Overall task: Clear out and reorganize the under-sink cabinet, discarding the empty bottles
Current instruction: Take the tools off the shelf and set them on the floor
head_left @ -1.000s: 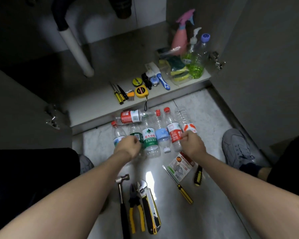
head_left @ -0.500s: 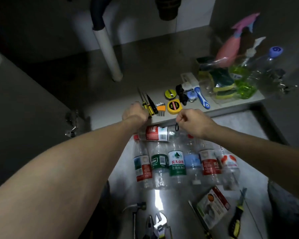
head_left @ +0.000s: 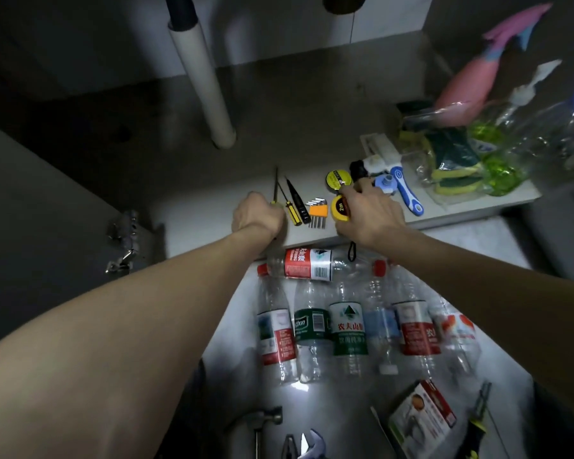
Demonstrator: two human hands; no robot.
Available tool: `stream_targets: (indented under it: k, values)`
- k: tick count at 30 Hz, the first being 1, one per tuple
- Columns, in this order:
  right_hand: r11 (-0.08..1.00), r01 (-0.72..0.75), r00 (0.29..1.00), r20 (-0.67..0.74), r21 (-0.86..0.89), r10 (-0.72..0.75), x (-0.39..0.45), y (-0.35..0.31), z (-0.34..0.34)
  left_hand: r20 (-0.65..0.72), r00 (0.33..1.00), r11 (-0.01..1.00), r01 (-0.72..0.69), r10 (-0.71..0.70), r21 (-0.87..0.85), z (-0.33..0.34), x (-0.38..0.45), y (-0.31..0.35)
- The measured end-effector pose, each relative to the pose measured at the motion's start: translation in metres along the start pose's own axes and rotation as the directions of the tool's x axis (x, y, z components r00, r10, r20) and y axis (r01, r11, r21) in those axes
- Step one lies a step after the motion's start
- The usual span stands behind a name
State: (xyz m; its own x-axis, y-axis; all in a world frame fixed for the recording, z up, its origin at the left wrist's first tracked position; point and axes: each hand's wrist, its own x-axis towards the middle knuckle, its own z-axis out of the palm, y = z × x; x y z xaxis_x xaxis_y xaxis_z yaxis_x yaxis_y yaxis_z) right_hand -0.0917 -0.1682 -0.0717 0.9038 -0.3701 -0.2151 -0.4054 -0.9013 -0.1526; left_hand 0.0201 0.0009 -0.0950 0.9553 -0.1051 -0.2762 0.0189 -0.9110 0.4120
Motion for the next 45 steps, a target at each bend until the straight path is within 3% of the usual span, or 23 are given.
stream_targets:
  k: [3, 7, 14, 21, 24, 28, 30, 33, 35, 38, 40, 45]
  values:
    - [1.0, -0.01, 1.0, 0.008, 0.012, 0.01, 0.001, 0.001, -0.001, 0.002, 1.0, 0.998, 0.02, -0.019, -0.06, -0.005, -0.005, -0.012]
    - [0.997, -0.035, 0.998, -0.05, 0.067, 0.038, -0.008, 0.003, -0.006, 0.074, 0.997, 0.999, 0.027, -0.025, -0.022, -0.006, -0.016, -0.023]
    - [0.978, -0.014, 0.99, -0.132, 0.21, 0.043, -0.057, 0.022, -0.008, 0.063, 0.998, 1.0, 0.005, -0.006, 0.018, -0.002, -0.018, -0.006]
    - [0.901, -0.036, 0.998, 0.055, 0.433, 0.013, -0.194, 0.028, 0.053, 0.096, 0.995, 0.999, 0.014, -0.01, -0.047, -0.004, -0.012, -0.004]
    - [0.919, -0.045, 0.976, 0.215, 0.391, -0.043, -0.248, 0.024, 0.091, 0.095, 0.995, 0.993, 0.047, -0.038, -0.105, -0.005, -0.01, -0.011]
    - [0.961, 0.185, 0.882, 0.397, 0.205, -0.255, -0.279, 0.016, 0.135, 0.086, 0.989, 0.955, 0.142, -0.124, -0.259, -0.01, -0.023, -0.019]
    - [0.96, 0.218, 0.861, 0.427, 0.178, -0.275, -0.283, 0.01, 0.149, 0.061, 0.981, 0.914, 0.196, -0.187, -0.354, -0.014, -0.033, -0.024]
    - [0.959, 0.121, 0.878, 0.423, 0.255, -0.223, -0.284, 0.006, 0.16, 0.063, 0.97, 0.863, 0.236, -0.233, -0.446, -0.02, -0.05, -0.032]
    - [0.95, 0.189, 0.871, 0.404, 0.248, -0.279, -0.281, 0.008, 0.159, 0.019, 0.973, 0.862, 0.213, -0.23, -0.46, -0.025, -0.069, -0.036]
    - [0.927, 0.292, 0.891, 0.285, 0.235, -0.353, -0.269, 0.016, 0.144, -0.106, 0.991, 0.93, 0.036, -0.08, -0.365, -0.031, -0.102, -0.044]
    - [0.932, 0.251, 0.937, 0.176, 0.262, -0.301, -0.258, 0.024, 0.127, -0.142, 0.988, 0.947, -0.105, 0.064, -0.304, -0.03, -0.121, -0.05]
    - [0.964, 0.061, 0.992, 0.091, 0.257, -0.086, -0.247, 0.049, 0.086, -0.016, 0.922, 0.898, -0.382, 0.388, -0.218, -0.014, -0.189, -0.061]
